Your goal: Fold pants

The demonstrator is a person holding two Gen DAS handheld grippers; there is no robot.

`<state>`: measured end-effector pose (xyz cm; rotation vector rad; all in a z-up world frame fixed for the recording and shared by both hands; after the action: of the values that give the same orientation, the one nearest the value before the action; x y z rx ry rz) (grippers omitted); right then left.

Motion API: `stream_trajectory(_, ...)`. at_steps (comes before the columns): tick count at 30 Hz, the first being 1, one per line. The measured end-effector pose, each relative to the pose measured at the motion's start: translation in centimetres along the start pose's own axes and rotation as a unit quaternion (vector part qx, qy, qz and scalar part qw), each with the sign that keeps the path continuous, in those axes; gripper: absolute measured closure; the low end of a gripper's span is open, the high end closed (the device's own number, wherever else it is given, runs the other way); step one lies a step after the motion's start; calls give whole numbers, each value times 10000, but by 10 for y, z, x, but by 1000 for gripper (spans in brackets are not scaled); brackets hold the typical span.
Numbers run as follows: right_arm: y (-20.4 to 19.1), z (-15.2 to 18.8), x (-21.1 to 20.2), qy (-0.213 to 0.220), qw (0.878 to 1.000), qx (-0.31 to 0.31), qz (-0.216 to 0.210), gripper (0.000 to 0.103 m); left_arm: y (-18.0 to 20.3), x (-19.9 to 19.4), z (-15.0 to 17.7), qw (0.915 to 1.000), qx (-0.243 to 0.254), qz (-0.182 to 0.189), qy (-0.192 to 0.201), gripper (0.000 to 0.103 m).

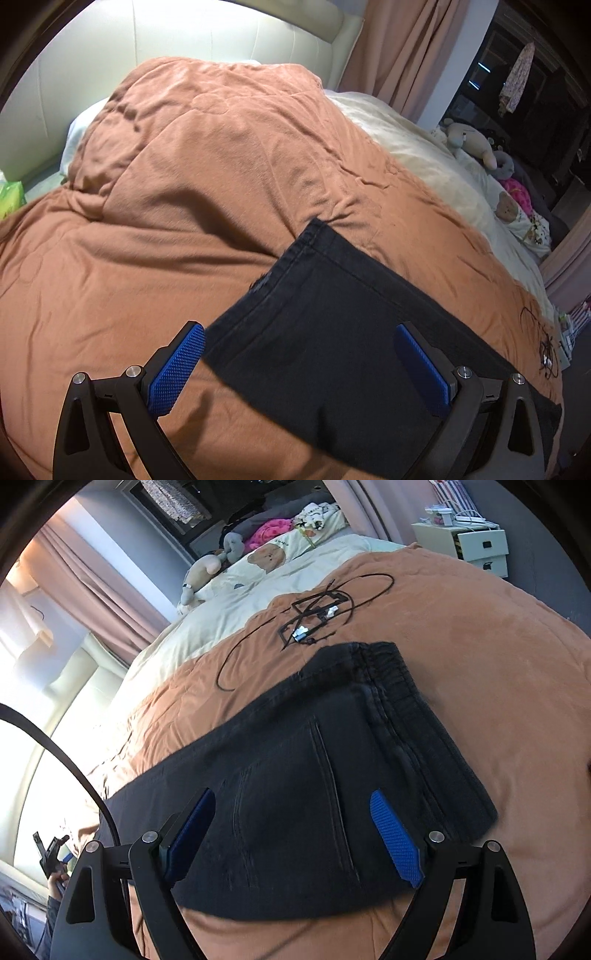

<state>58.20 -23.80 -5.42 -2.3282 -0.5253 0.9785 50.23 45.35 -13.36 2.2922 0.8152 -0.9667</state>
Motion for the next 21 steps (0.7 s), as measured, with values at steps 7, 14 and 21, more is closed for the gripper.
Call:
stream_trajectory(7,11,36,-31,-1,9998,183,63,18,-25,-22,36,9996,-176,200,-110,1)
stream_trajectory(14,18,69,-41,10,9993,379,41,18,-48,-14,70,9971,-480,391,-433,20)
stream_trajectory(21,35,83,-33,-37,9975,701,-52,25,-55,8,85,9941,-742,456,-644,32)
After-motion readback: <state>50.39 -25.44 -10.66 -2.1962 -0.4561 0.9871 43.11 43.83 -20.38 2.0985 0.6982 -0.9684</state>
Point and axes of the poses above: each gripper's, at about its wrist camera, not at the fingertips, and x roughly the way its jaws point, y to its right, z to its underside, the point moved 7 cm from there along x, roughly the way its jaws point, and after that the axes turned 8 degrees about -z, right-handed, at the moved point
